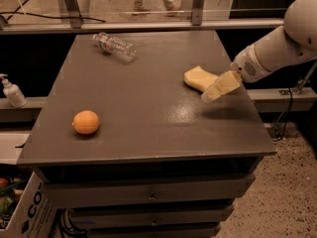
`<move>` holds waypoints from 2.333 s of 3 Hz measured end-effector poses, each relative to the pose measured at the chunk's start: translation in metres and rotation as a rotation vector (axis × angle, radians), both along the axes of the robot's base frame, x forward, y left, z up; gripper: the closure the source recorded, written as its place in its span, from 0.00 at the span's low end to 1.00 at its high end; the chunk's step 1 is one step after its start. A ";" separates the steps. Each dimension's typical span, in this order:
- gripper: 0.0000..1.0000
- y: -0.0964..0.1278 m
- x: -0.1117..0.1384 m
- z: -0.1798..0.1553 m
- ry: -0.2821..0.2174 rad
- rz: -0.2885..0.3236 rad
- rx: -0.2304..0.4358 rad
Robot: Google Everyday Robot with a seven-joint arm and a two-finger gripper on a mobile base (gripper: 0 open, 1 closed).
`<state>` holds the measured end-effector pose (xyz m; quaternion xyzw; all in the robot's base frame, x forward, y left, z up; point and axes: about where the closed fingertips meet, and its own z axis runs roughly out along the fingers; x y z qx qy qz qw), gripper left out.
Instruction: Pick sponge
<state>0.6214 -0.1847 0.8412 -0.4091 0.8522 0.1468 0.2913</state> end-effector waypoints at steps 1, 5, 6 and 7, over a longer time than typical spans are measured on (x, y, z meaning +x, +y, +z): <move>0.00 0.020 0.007 -0.009 0.011 0.014 0.058; 0.87 0.035 0.015 0.001 -0.029 0.046 0.146; 1.00 0.040 0.023 0.039 -0.090 0.068 0.180; 1.00 0.043 0.027 0.071 -0.133 0.091 0.213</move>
Offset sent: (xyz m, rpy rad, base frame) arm 0.0153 0.0390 -0.0131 0.1325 -0.0114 0.0364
